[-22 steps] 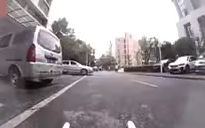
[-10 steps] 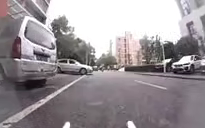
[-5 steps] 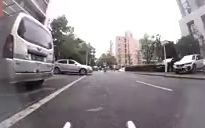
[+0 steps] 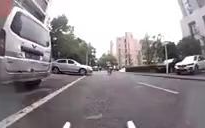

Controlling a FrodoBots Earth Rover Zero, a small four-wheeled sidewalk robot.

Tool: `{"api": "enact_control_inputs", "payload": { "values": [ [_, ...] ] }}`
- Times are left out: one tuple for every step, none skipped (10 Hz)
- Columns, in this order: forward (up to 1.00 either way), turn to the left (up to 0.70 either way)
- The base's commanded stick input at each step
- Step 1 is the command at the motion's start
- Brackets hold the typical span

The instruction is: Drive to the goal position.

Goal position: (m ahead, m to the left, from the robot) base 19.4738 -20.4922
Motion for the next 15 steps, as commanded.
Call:
{"api": "enact_control_inputs", "payload": {
  "values": [
    [0.45, 0.0],
    [0.45, 0.0],
    [0.45, 0.0],
    [0.45, 0.0],
    [0.45, 0.0],
    [0.45, 0.0],
    [0.45, 0.0],
    [0.45, 0.0],
    [0.45, 0.0],
    [0.45, 0.0],
    [0.45, 0.0],
    [0.45, 0.0],
    [0.45, 0.0],
    [0.45, 0.0],
    [0.45, 0.0]
  ]
}}
